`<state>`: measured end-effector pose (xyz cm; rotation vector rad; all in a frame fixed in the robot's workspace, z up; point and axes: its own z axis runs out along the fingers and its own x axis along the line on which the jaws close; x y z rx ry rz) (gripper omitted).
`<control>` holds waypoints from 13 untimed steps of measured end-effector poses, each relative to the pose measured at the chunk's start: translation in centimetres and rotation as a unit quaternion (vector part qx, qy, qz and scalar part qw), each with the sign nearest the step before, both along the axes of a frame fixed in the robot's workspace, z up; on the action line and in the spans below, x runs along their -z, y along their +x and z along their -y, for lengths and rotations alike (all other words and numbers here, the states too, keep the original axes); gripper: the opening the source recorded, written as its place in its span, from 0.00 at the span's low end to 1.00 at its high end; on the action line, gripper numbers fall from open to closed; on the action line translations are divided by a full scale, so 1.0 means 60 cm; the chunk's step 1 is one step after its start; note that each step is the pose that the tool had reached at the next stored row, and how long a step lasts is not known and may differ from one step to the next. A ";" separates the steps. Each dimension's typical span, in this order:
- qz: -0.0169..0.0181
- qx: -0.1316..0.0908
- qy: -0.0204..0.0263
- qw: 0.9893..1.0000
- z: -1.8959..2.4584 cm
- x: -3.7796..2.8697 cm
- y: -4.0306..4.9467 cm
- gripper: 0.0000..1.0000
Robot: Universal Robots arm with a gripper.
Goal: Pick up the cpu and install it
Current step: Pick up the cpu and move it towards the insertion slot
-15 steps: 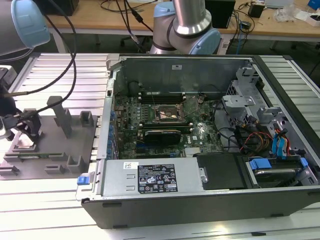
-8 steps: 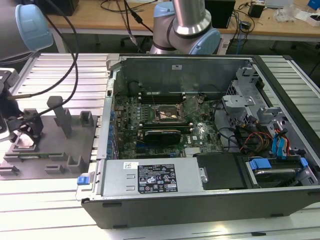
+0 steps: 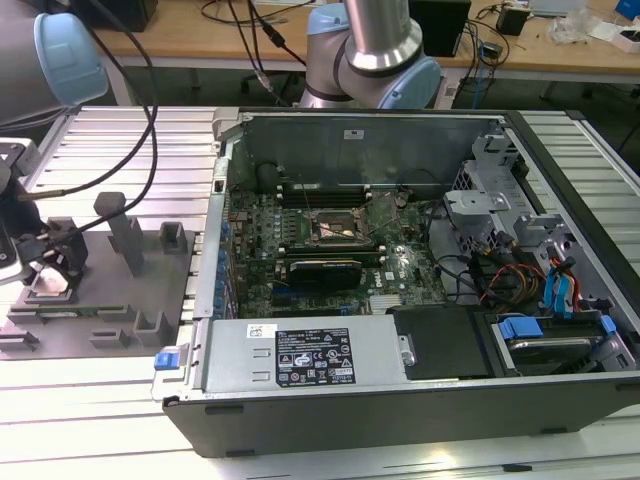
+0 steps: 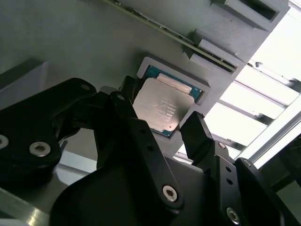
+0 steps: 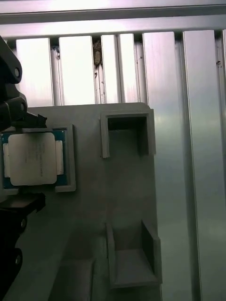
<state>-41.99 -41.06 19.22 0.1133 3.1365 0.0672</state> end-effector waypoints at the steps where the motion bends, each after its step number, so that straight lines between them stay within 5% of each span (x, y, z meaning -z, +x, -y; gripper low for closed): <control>1: 0.000 0.000 0.000 1.000 -0.0002 0.001 -0.001 0.66; 13: 0.001 -0.014 0.000 1.000 -0.0019 0.007 -0.002 0.66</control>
